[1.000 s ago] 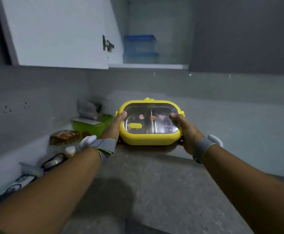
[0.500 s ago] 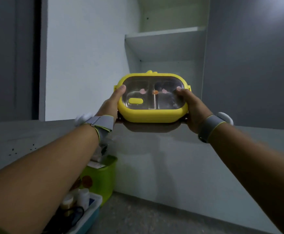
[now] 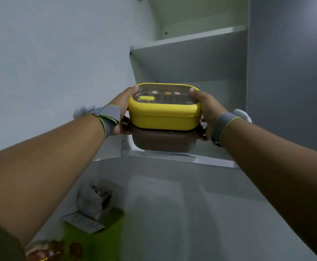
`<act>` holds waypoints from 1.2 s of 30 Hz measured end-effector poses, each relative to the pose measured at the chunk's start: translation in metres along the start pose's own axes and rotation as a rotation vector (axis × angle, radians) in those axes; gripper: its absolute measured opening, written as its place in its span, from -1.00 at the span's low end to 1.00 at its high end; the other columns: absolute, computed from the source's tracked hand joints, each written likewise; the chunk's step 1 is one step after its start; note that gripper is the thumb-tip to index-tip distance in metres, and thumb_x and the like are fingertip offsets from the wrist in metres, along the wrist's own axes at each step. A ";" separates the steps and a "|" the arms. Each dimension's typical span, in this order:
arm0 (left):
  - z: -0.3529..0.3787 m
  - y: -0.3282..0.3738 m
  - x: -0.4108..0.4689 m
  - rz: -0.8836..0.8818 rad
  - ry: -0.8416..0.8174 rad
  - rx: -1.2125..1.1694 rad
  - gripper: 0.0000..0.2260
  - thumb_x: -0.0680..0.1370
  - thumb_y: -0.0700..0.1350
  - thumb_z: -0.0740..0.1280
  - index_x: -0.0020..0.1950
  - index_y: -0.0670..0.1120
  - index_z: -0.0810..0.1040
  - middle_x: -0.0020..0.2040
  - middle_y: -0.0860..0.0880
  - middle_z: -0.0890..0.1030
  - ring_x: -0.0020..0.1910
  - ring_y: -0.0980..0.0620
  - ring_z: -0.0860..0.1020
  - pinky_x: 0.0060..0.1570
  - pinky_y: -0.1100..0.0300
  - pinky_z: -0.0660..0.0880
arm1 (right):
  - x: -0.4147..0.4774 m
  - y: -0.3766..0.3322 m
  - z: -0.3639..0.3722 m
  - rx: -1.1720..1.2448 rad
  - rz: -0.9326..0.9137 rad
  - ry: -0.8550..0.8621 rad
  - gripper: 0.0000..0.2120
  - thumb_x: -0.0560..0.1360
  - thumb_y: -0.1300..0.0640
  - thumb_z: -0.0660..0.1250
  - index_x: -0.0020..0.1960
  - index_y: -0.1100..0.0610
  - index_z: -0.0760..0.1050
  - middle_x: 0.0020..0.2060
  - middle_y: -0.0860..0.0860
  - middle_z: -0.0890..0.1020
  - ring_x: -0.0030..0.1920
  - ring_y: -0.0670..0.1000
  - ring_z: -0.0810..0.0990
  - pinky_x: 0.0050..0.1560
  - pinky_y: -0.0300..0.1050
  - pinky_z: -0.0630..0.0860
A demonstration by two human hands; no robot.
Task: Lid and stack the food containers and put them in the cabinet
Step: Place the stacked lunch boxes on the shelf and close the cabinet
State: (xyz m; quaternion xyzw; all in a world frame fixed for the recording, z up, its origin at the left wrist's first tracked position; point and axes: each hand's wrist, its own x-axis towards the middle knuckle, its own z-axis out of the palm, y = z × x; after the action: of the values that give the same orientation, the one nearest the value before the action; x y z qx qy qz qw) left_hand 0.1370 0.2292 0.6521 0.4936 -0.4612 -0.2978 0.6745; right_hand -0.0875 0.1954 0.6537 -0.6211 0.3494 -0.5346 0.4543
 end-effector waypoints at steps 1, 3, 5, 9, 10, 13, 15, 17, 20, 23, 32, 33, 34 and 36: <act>0.005 -0.002 0.013 -0.034 -0.006 0.006 -0.49 0.23 0.42 0.33 -0.06 0.06 0.61 0.05 -0.20 0.60 0.00 -0.22 0.62 0.09 -0.25 0.51 | 0.011 0.002 -0.002 -0.003 0.015 0.007 -0.67 0.49 -0.26 0.31 -0.19 0.00 0.45 -0.29 -0.03 0.50 -0.34 -0.02 0.50 -0.32 -0.22 0.41; 0.016 -0.008 0.040 -0.075 -0.013 0.035 -0.45 0.27 0.41 0.31 0.03 0.03 0.59 0.05 -0.22 0.58 -0.04 -0.22 0.61 0.05 -0.19 0.54 | 0.031 0.007 -0.006 -0.034 0.029 0.020 -0.66 0.54 -0.22 0.27 -0.22 0.03 0.39 -0.31 0.02 0.43 -0.37 0.01 0.44 -0.37 -0.20 0.35; 0.020 -0.014 0.056 -0.117 -0.002 0.067 -0.42 0.29 0.40 0.30 0.08 0.00 0.54 0.04 -0.21 0.54 -0.12 -0.19 0.58 -0.08 -0.11 0.57 | 0.043 0.011 -0.007 -0.060 0.046 0.025 -0.66 0.56 -0.20 0.24 -0.20 0.05 0.39 -0.27 0.06 0.44 -0.33 0.04 0.44 -0.33 -0.15 0.37; 0.024 -0.024 0.092 -0.185 0.026 0.096 -0.37 0.24 0.40 0.27 0.07 -0.05 0.49 0.07 -0.19 0.50 -0.10 -0.20 0.54 -0.04 -0.14 0.51 | 0.075 0.018 -0.007 -0.115 0.022 0.066 -0.64 0.57 -0.19 0.22 0.08 0.12 0.41 0.05 0.14 0.50 0.03 0.13 0.48 0.21 0.08 0.45; 0.024 -0.026 0.102 -0.213 0.024 0.112 -0.33 0.23 0.42 0.25 0.09 -0.07 0.50 0.09 -0.20 0.51 -0.06 -0.21 0.54 0.04 -0.16 0.48 | 0.084 0.019 -0.007 -0.130 0.012 0.063 -0.61 0.57 -0.20 0.22 0.12 0.13 0.39 0.01 0.14 0.49 0.04 0.12 0.47 0.27 0.08 0.41; 0.026 -0.030 0.109 -0.300 0.014 0.195 -0.23 0.24 0.47 0.14 0.17 -0.08 0.49 0.14 -0.22 0.53 0.03 -0.20 0.53 0.07 -0.08 0.46 | 0.095 0.025 -0.007 -0.153 0.038 0.035 -0.56 0.56 -0.24 0.21 0.13 0.14 0.40 -0.12 0.12 0.46 -0.15 0.09 0.47 0.13 0.05 0.43; 0.030 -0.033 0.110 -0.329 0.010 0.242 -0.18 0.24 0.49 0.07 0.22 -0.10 0.46 0.23 -0.20 0.51 0.12 -0.19 0.50 -0.10 -0.04 0.49 | 0.100 0.030 -0.006 -0.178 0.054 0.028 -0.54 0.56 -0.26 0.19 0.14 0.15 0.39 -0.05 0.15 0.48 -0.18 0.10 0.48 0.08 0.08 0.43; 0.035 -0.033 0.106 -0.325 0.026 0.276 -0.11 0.26 0.50 0.03 0.33 -0.12 0.38 0.28 -0.20 0.47 0.14 -0.22 0.47 -0.22 -0.04 0.51 | 0.104 0.033 -0.005 -0.199 0.059 0.030 -0.49 0.56 -0.28 0.17 0.19 0.17 0.38 0.09 0.17 0.48 0.03 0.19 0.54 0.17 0.12 0.42; 0.046 -0.023 0.088 -0.175 0.149 0.446 -0.15 0.44 0.46 0.02 0.45 -0.18 0.24 0.34 -0.29 0.42 0.17 -0.31 0.48 -0.04 -0.17 0.52 | 0.106 0.032 -0.007 -0.345 0.035 0.043 -0.26 0.55 -0.35 0.10 0.50 0.18 0.25 0.47 0.21 0.33 0.44 0.23 0.34 0.37 0.11 0.26; 0.050 -0.018 0.077 0.443 0.340 0.983 -0.15 0.41 0.46 0.14 0.41 -0.19 0.32 0.34 -0.28 0.46 0.27 -0.29 0.47 0.12 -0.04 0.42 | 0.109 0.020 -0.012 -0.702 -0.125 0.096 -0.08 0.48 -0.45 0.11 0.61 0.14 0.05 0.55 0.20 0.19 0.48 0.27 0.28 0.33 0.11 0.31; 0.034 -0.017 0.098 0.881 -0.022 1.664 -0.06 -0.02 0.52 0.41 0.22 0.04 0.36 0.12 -0.01 0.55 0.03 -0.12 0.55 0.02 0.00 0.53 | 0.118 0.015 -0.021 -1.652 -0.581 -0.135 0.23 0.03 -0.23 0.67 0.52 -0.04 0.09 0.39 0.03 0.38 0.30 0.18 0.48 0.26 0.08 0.48; 0.033 -0.017 0.102 0.857 -0.026 1.672 -0.06 -0.02 0.51 0.42 0.21 0.03 0.35 0.11 -0.01 0.54 0.01 -0.12 0.56 0.01 -0.01 0.54 | 0.122 0.018 -0.019 -1.637 -0.614 -0.125 0.21 0.02 -0.23 0.67 0.50 -0.04 0.11 0.37 0.03 0.39 0.28 0.18 0.50 0.23 0.07 0.49; 0.031 -0.018 0.105 0.827 -0.034 1.677 -0.06 -0.02 0.48 0.44 0.21 0.02 0.35 0.11 -0.02 0.54 0.00 -0.12 0.55 0.01 -0.02 0.54 | 0.123 0.021 -0.016 -1.616 -0.637 -0.125 0.20 0.01 -0.24 0.67 0.49 -0.05 0.13 0.35 0.03 0.40 0.26 0.18 0.50 0.21 0.07 0.49; 0.028 -0.020 0.114 0.773 -0.056 1.688 -0.08 0.03 0.40 0.52 0.23 -0.02 0.33 0.14 -0.05 0.52 0.02 -0.13 0.55 0.03 -0.01 0.53 | 0.131 0.023 -0.011 -1.570 -0.667 -0.126 0.17 0.00 -0.27 0.66 0.47 -0.07 0.17 0.30 0.02 0.41 0.24 0.17 0.51 0.21 0.08 0.50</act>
State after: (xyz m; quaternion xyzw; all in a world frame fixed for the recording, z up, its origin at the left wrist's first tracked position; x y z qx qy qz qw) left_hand 0.1573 0.1142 0.6730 0.6255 -0.6737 0.3704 0.1329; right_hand -0.0731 0.0646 0.6774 -0.8548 0.3915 -0.2079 -0.2700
